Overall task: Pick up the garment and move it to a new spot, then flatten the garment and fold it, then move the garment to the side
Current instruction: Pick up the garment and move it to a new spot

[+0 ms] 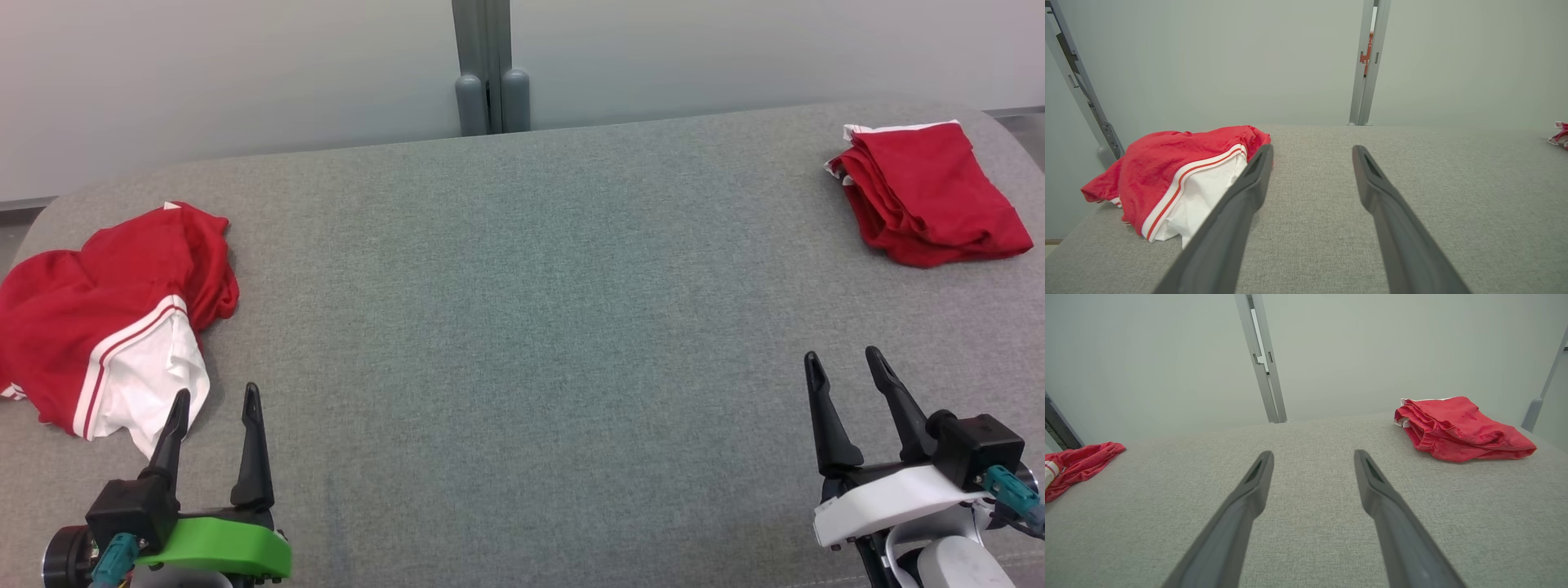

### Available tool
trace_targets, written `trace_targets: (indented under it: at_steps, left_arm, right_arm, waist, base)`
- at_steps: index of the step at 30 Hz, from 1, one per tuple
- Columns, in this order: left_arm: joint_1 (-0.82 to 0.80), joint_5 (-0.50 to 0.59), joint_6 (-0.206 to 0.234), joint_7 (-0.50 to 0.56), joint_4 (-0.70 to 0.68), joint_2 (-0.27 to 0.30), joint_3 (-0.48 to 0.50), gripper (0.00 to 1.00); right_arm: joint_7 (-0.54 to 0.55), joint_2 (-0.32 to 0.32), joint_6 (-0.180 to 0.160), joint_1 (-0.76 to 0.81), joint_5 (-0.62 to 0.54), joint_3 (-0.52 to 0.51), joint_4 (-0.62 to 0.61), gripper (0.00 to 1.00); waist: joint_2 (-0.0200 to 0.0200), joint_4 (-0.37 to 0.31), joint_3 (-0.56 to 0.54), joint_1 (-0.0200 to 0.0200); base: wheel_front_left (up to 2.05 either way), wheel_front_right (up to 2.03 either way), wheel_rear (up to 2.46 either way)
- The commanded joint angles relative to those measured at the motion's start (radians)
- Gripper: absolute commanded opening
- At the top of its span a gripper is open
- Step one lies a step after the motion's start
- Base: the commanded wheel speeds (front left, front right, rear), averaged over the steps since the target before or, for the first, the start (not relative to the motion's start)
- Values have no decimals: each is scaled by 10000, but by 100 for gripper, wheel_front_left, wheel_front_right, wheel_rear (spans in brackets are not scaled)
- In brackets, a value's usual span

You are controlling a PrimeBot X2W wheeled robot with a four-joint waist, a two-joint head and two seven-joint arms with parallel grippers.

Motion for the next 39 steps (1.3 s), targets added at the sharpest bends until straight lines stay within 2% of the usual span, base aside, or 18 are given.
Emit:
trace_targets:
  at_steps: [1, 17, 25, 31, 39]
  left_arm:
    - [-40, 13, -31, -2, 42, 91, 4, 100]
    - [20, 6, -33, -1, 48, 172, 12, 100]
    - [-75, 2, -33, -1, 72, 192, 110, 100]
    - [-181, 8, -33, -1, 91, 229, 235, 100]
    - [-289, 43, -9, -1, 175, 208, 380, 100]
  right_arm:
    - [-31, 11, -9, 75, -67, -21, -40, 100]
    - [-31, 87, -9, 191, -78, -5, 49, 100]
    - [-31, 99, -9, 133, -127, 10, 42, 100]
    - [-31, 140, -9, 116, -160, 79, 47, 100]
    - [-31, 257, -9, -57, -261, 167, 106, 100]
  waist:
    - [0, 14, 4, 1]
    - [0, 117, -53, 1]
    - [0, 377, -16, 1]
    - [0, 879, 79, 1]
    - [0, 1924, 224, 1]
  base:
    - [0, 0, 0]
    - [0, 0, 0]
    - [0, 0, 0]
    - [0, 0, 0]
    - [0, 0, 0]
